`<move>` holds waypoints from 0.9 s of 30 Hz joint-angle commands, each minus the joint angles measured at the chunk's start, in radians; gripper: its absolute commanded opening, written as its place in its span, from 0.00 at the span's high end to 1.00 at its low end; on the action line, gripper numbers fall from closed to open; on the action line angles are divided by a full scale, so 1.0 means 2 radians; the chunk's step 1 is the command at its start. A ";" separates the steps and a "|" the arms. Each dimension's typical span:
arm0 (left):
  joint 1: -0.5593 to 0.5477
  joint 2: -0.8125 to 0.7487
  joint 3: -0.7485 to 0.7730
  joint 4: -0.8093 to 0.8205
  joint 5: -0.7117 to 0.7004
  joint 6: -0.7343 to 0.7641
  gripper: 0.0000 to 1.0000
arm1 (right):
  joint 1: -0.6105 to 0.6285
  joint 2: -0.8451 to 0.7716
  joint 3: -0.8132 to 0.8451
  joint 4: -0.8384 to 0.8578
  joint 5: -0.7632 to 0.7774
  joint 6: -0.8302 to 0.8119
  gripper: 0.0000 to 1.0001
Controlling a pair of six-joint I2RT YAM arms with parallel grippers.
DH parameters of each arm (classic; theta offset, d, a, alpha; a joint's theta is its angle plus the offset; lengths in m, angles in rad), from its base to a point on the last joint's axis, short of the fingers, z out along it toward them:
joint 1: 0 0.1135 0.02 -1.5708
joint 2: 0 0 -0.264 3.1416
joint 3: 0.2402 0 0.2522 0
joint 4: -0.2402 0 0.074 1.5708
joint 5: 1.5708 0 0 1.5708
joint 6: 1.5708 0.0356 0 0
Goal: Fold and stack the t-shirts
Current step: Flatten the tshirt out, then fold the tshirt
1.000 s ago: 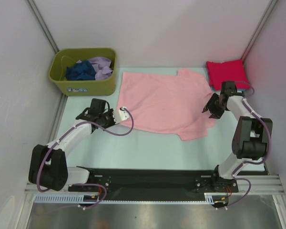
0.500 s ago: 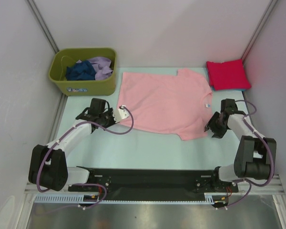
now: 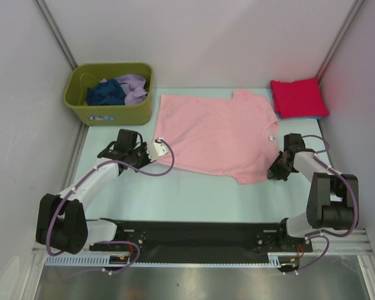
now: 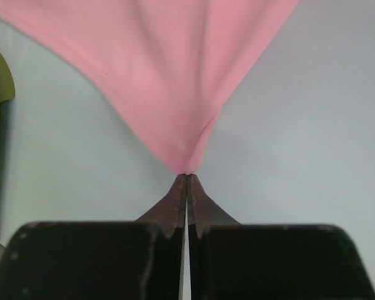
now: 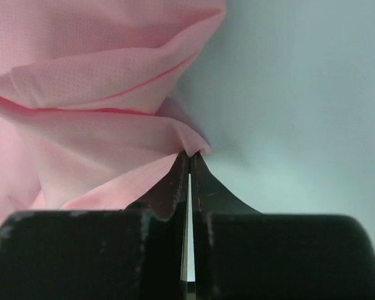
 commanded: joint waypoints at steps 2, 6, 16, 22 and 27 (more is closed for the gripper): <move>0.002 -0.046 0.017 -0.042 0.015 -0.005 1.00 | -0.017 -0.078 -0.005 -0.038 0.018 0.013 1.00; 0.001 -0.093 -0.006 -0.094 0.041 0.006 1.00 | -0.023 -0.181 -0.002 -0.109 0.023 0.042 1.00; 0.000 -0.208 -0.029 -0.231 0.102 0.003 1.00 | -0.023 -0.425 0.044 -0.335 0.027 0.136 1.00; 0.000 -0.183 -0.023 -0.158 0.069 -0.051 1.00 | -0.022 -0.403 0.049 -0.275 -0.003 0.093 1.00; 0.000 -0.089 0.027 -0.056 0.003 -0.074 1.00 | -0.010 -0.265 0.090 -0.152 -0.007 -0.011 1.00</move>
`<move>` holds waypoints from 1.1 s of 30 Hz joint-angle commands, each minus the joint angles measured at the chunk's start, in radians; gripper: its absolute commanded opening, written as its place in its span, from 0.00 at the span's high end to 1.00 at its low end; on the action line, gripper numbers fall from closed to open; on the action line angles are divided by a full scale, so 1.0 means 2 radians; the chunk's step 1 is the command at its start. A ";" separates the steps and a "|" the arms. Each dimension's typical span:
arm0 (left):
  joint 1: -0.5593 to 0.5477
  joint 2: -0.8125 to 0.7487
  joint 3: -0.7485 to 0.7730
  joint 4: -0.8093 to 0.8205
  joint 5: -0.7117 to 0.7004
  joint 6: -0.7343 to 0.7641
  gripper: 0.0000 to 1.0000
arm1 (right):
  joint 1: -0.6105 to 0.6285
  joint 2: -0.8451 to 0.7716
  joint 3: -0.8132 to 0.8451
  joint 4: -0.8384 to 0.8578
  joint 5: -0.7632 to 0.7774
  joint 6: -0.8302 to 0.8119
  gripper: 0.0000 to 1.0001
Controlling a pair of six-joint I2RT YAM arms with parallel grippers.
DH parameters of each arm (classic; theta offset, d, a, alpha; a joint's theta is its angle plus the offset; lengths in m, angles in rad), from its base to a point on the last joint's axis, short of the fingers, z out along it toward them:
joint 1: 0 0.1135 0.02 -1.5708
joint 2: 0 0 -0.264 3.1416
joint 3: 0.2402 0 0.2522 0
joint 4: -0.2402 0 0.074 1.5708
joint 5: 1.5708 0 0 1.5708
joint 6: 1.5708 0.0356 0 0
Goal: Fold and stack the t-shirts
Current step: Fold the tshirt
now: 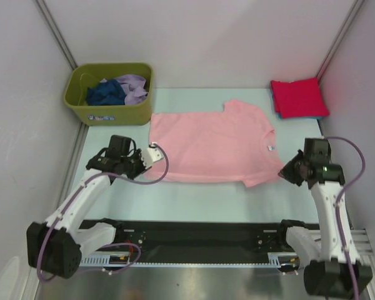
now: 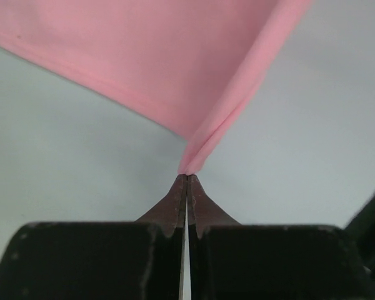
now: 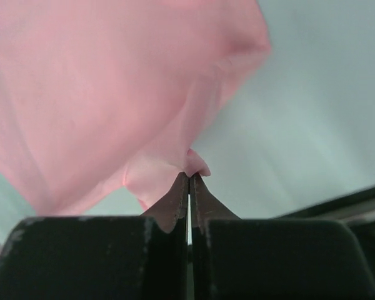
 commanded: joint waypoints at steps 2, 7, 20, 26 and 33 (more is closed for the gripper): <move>0.001 0.075 0.060 0.110 -0.056 -0.029 0.99 | 0.014 0.140 0.059 0.137 -0.009 -0.098 1.00; 0.004 0.188 0.090 0.155 -0.105 -0.027 1.00 | 0.020 0.269 0.119 0.212 -0.026 -0.133 1.00; 0.005 0.329 0.164 0.166 -0.124 -0.038 1.00 | 0.035 0.480 0.269 0.208 0.004 -0.173 1.00; 0.005 0.359 0.188 0.176 -0.148 -0.044 1.00 | 0.036 0.504 0.284 0.194 0.032 -0.151 1.00; 0.005 0.370 0.215 0.179 -0.163 -0.070 0.53 | 0.036 0.535 0.323 0.190 0.020 -0.144 0.59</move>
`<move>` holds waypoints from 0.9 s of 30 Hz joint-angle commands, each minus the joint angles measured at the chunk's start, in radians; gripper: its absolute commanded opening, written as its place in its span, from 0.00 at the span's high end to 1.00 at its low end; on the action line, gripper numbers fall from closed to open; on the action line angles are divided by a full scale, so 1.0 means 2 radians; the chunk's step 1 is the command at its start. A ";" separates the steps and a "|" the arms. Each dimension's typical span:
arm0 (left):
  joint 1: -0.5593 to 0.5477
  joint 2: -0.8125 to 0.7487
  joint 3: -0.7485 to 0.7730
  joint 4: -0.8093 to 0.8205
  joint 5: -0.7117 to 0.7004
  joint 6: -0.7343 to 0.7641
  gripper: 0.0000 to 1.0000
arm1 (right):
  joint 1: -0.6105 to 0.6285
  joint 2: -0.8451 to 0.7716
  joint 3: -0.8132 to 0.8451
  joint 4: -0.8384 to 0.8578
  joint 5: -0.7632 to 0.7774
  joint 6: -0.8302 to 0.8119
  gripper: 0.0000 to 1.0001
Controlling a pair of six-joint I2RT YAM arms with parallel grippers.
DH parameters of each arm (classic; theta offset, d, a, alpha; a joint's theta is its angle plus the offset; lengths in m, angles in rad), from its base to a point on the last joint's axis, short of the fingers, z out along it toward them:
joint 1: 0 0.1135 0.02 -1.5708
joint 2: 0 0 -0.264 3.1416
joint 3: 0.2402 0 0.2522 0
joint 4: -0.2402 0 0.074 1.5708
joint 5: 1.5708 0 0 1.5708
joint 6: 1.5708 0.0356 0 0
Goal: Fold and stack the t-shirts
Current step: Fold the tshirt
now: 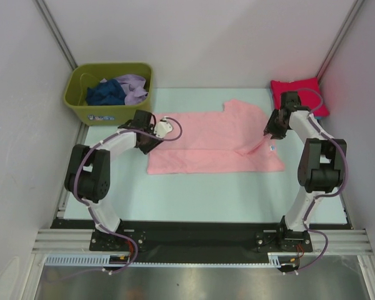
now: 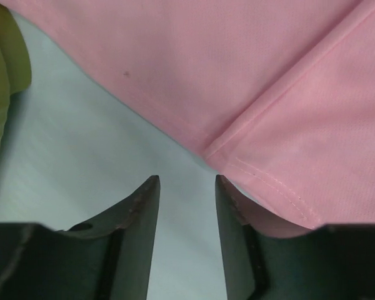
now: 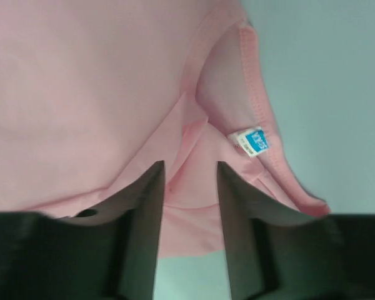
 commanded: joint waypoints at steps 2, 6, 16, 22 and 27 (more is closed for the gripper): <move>0.003 -0.028 0.036 0.010 -0.008 -0.033 0.51 | -0.012 0.018 0.063 -0.041 0.039 0.006 0.52; 0.000 -0.114 -0.015 -0.002 0.047 -0.033 0.58 | -0.053 -0.044 0.021 -0.064 0.054 0.012 0.52; -0.056 -0.173 -0.206 0.060 0.046 0.096 0.45 | -0.071 -0.128 -0.193 0.007 0.008 0.025 0.52; -0.069 -0.125 -0.211 0.105 0.017 0.107 0.43 | -0.071 -0.115 -0.217 0.034 0.009 0.034 0.52; -0.071 -0.102 -0.201 0.115 -0.006 0.088 0.81 | -0.076 -0.101 -0.223 0.036 0.020 0.042 0.67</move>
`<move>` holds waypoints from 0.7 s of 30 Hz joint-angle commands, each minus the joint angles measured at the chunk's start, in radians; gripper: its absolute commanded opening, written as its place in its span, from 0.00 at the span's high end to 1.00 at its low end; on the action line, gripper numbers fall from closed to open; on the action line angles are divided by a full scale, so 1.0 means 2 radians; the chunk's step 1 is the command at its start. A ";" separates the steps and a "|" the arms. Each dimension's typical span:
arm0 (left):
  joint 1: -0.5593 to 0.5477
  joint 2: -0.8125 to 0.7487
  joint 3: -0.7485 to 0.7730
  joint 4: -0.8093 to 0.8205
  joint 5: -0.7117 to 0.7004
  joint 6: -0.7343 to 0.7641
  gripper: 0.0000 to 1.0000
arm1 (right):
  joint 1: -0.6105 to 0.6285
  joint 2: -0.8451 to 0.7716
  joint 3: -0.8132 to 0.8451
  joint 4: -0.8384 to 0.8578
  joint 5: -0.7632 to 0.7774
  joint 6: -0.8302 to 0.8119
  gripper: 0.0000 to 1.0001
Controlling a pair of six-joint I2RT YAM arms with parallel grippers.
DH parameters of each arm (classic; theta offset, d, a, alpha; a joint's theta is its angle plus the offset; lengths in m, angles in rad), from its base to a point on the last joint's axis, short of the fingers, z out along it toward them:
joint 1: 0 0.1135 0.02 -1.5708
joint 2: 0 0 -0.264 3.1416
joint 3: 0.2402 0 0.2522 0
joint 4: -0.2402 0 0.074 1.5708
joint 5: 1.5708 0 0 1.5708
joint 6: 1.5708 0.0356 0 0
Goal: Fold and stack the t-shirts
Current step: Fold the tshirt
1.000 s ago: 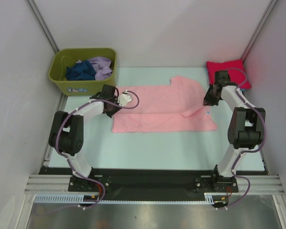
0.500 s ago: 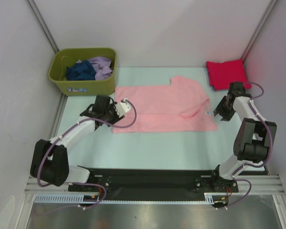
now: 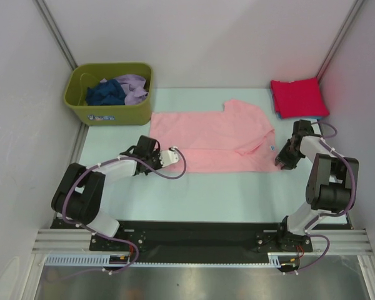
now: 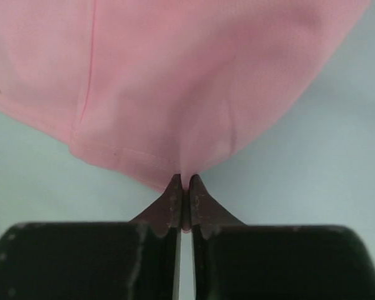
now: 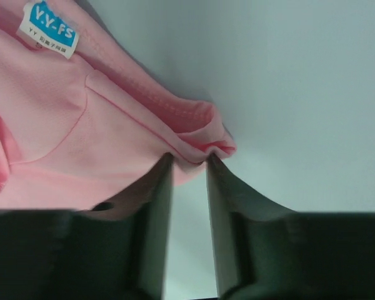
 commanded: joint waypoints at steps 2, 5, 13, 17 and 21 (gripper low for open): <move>-0.005 0.009 0.001 -0.010 -0.015 0.007 1.00 | -0.009 -0.001 -0.010 0.010 0.034 0.016 0.78; -0.003 -0.014 -0.026 -0.021 -0.023 0.038 1.00 | -0.020 -0.009 -0.019 0.005 0.036 0.018 0.95; 0.006 -0.085 -0.044 -0.117 -0.018 0.064 1.00 | -0.032 -0.085 -0.051 -0.056 0.021 0.050 1.00; 0.005 -0.135 -0.028 -0.205 0.038 0.058 1.00 | -0.035 -0.160 -0.095 -0.091 0.014 0.104 1.00; -0.005 -0.185 -0.038 -0.282 0.096 0.052 1.00 | -0.035 -0.237 -0.170 -0.125 0.019 0.164 1.00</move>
